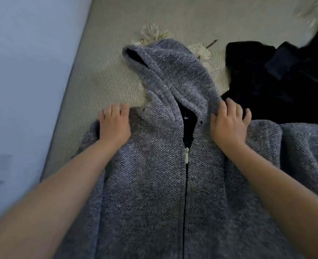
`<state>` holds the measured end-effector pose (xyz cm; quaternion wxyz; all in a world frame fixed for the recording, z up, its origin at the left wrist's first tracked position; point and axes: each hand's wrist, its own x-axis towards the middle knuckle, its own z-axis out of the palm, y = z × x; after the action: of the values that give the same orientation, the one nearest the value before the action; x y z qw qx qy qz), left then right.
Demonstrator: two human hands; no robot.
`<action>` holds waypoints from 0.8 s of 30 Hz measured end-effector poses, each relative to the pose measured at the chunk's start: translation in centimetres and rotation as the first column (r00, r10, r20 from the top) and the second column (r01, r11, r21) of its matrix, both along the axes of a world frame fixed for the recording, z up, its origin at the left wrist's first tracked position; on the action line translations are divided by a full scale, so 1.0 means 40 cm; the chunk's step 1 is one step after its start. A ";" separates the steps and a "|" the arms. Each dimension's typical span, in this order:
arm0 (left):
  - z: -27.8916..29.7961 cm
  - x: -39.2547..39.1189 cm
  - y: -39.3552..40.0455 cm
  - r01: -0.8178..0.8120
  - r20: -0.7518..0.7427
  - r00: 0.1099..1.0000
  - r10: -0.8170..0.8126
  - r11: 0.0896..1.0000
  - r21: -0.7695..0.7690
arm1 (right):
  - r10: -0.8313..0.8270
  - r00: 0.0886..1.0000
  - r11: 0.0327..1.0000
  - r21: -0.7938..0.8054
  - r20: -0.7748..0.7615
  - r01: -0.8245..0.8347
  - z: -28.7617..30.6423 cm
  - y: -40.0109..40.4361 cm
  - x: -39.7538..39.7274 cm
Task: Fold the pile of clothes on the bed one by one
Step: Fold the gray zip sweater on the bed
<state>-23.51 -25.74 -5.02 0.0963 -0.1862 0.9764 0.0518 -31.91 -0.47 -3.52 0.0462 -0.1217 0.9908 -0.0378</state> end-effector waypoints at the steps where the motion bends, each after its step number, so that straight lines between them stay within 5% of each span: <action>1: 0.008 0.036 -0.002 0.007 -0.071 0.997 -0.005 1.000 0.028 | 0.047 0.998 0.996 -0.078 -0.040 -0.050 0.014 -0.015 0.044; 4: 0.029 0.186 0.016 -0.048 -0.187 0.980 0.070 0.992 0.120 | 0.264 0.956 0.948 -0.148 -0.127 -0.281 0.033 -0.071 0.231; 7: 0.036 0.374 0.050 -0.233 -0.133 0.959 0.249 0.965 0.125 | 0.489 0.872 0.866 -0.118 0.007 -0.485 0.013 -0.121 0.412; 11: 0.044 0.602 0.108 -0.515 0.159 0.852 0.499 0.853 0.084 | 0.558 0.773 0.816 -0.033 0.303 -0.576 -0.072 -0.124 0.517; 14: 0.051 0.733 0.150 -0.654 0.324 0.728 0.604 0.754 0.063 | 0.534 0.781 0.812 0.061 0.323 -0.580 -0.131 -0.110 0.535; 21: 0.117 0.833 0.112 -0.746 0.124 0.643 0.756 0.582 0.324 | 0.523 0.764 0.806 0.072 0.377 -0.587 -0.118 -0.121 0.525; 24: 0.206 0.836 0.072 -0.643 0.029 0.695 0.718 0.603 0.472 | 0.521 0.695 0.812 -0.035 0.495 -0.583 -0.070 -0.125 0.499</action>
<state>9.91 -22.86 3.20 0.0289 -0.5124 0.7954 0.3225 -11.95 -5.45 -6.31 0.3082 -0.3974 0.8643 0.0105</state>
